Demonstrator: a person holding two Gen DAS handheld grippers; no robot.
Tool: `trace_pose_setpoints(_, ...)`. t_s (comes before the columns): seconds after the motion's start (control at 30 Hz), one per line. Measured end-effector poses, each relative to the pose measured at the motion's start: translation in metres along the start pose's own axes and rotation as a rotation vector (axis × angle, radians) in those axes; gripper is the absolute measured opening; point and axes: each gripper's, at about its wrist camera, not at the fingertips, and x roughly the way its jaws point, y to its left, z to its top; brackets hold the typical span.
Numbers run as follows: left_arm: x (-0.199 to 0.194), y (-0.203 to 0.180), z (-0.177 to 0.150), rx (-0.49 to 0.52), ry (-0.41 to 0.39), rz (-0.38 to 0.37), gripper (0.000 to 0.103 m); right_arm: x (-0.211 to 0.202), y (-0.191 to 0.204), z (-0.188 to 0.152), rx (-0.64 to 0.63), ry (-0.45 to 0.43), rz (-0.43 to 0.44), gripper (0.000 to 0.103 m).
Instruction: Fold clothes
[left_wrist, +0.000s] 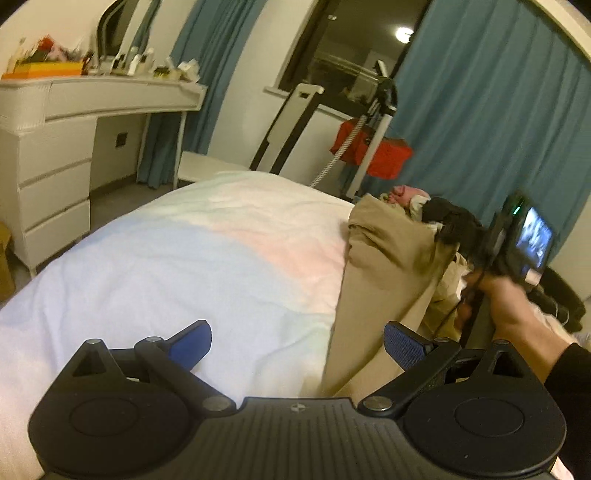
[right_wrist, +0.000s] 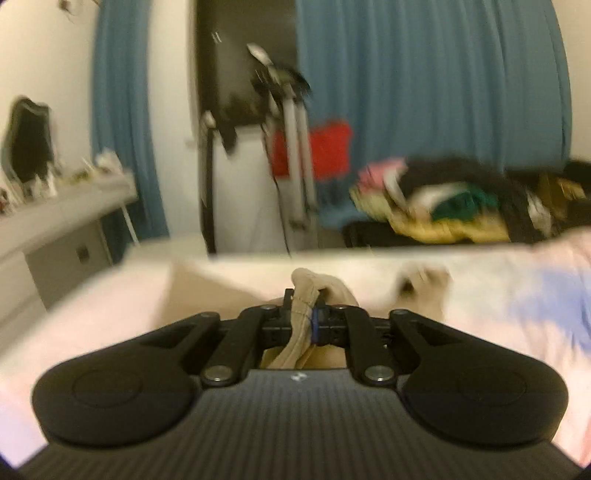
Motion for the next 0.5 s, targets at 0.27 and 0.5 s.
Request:
trace_pose_setpoints(0.27, 0.011, -0.022, -0.01, 0.077, 0.012, -0.027, 0.101, -0.025, -0.023, -0.007, 0.085, -0.007, 0.053, 0.084)
trace_pose_setpoints(0.5, 0.003, -0.034, -0.014, 0.114, -0.002, -0.066, 0.101, -0.121, -0.024, -0.006, 0.122, -0.029, 0.125, 0.084)
